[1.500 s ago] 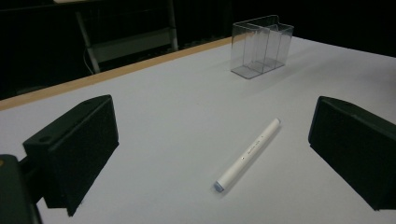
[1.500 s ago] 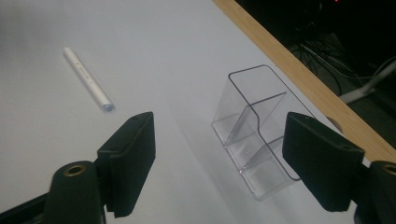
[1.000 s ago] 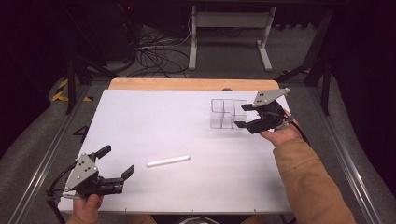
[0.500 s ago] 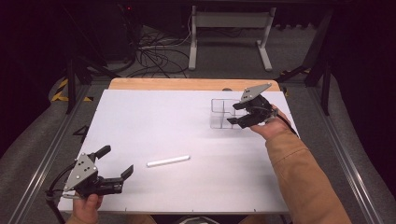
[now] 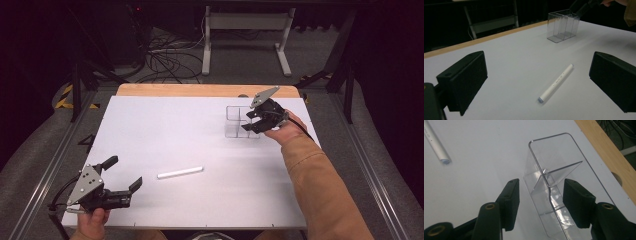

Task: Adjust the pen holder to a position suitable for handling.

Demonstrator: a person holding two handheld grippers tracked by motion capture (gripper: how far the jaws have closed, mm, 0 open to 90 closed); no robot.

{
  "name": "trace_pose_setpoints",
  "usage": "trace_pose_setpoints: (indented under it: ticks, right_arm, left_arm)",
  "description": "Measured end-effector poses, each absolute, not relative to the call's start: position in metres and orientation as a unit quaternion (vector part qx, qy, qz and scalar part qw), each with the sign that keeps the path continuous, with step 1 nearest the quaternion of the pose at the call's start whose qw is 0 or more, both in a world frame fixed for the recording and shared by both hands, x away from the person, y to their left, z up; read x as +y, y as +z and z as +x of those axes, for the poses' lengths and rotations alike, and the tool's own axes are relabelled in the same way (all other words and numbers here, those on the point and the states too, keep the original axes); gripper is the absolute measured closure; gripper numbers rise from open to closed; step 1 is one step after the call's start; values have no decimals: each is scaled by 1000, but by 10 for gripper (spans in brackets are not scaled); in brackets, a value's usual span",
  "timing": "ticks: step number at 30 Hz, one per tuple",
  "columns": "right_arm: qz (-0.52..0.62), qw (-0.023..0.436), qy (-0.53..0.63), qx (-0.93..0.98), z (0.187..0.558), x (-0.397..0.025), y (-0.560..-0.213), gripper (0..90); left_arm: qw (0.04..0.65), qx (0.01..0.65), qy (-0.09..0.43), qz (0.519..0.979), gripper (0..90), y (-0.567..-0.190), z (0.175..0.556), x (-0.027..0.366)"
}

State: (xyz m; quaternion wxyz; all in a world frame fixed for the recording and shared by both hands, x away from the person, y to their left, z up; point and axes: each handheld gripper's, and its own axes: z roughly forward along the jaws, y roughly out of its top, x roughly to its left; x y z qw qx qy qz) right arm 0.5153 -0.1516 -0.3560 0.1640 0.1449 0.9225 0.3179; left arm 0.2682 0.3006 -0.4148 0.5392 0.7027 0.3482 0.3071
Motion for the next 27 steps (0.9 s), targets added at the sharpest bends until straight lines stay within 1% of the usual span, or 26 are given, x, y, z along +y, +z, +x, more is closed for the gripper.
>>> trace_pose_setpoints:
  ticks: [4,9,10,16,21,23,24,27]
  right_arm:
    - [146,167,297,929,521,-151,-360,501]
    - [149,167,287,931,527,-149,-361,502]
    - [146,165,285,933,529,-148,-362,519]
    - [143,159,271,939,531,-141,-365,546]
    - [134,161,255,944,533,-134,-370,588]
    - [128,160,249,947,534,-132,-371,628]
    - [128,160,249,947,534,-132,-371,628]
    - [131,158,244,948,533,-131,-373,682]
  left_arm:
    - [539,350,304,704,23,-416,269,301]
    - [537,349,305,705,24,-416,270,300]
    - [537,350,304,705,23,-416,270,300]
    - [537,350,303,705,24,-417,270,300]
    - [538,350,303,705,23,-417,270,300]
    - [537,350,303,705,23,-417,270,300]
    - [537,350,303,705,23,-417,270,300]
    - [537,350,303,705,24,-417,270,300]
